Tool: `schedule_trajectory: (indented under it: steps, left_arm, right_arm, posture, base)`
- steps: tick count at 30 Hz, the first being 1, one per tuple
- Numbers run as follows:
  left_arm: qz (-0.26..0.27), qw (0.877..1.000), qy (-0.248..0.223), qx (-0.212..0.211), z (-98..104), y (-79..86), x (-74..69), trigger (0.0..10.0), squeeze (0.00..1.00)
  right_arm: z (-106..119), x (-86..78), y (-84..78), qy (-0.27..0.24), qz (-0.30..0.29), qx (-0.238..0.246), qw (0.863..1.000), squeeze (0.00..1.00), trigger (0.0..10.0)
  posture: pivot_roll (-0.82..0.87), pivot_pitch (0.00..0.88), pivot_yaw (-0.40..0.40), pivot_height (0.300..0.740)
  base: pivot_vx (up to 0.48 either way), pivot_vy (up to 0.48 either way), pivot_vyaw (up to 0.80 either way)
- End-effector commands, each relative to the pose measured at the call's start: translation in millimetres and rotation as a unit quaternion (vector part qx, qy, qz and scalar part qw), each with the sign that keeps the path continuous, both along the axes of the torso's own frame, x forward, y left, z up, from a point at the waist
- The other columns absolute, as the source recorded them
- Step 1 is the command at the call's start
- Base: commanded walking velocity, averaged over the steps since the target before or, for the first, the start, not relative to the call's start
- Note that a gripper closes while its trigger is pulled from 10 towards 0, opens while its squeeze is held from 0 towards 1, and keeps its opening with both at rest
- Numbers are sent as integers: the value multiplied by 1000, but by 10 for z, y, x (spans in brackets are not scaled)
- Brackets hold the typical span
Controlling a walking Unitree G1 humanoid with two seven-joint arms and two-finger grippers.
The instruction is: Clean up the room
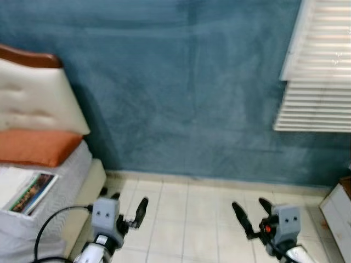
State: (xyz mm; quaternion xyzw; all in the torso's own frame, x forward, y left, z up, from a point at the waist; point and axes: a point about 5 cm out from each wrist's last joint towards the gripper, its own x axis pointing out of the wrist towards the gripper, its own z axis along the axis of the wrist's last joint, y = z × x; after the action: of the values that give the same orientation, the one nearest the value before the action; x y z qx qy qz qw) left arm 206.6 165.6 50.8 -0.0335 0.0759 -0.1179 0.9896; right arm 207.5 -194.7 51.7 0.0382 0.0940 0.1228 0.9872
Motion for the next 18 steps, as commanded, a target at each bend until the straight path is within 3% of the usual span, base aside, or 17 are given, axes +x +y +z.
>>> schedule_trajectory:
  steps: [1, 6, 8, 11, 18]
  left_arm:
    - [1, 1000, -7, -5, 68, -3, 40, 10000, 0]
    - [6, 1000, -5, 3, 67, -35, 64, 10000, 0]
    - [10, 1000, 7, 20, 97, 27, 4, 10000, 0]
    - [19, 999, 1, 27, 123, 13, 90, 10000, 0]
    - [16, 1000, 3, 25, 128, -8, 92, 10000, 0]
  right_arm:
    - [3, -8, 0, 4, 5, 4, 1000, 0, 10000]
    - [22, 61, 15, 13, -13, 35, 999, 0, 10000]
    - [63, 8, 102, 28, -7, 61, 998, 0, 10000]
    - [9, -2, 150, 42, 10, 48, 998, 0, 10000]
    - [24, -1, 124, 47, 9, 38, 998, 0, 10000]
  posture:
    - [-78, 0, 38, 740]
    - [-78, 0, 38, 740]
    - [-63, 0, 31, 740]
    - [-66, 0, 36, 740]
    - [-71, 0, 39, 740]
  base:
    - [480, 0, 0]
    - [480, 0, 0]
    - [476, 0, 0]
    - [0, 0, 0]
    - [0, 0, 0]
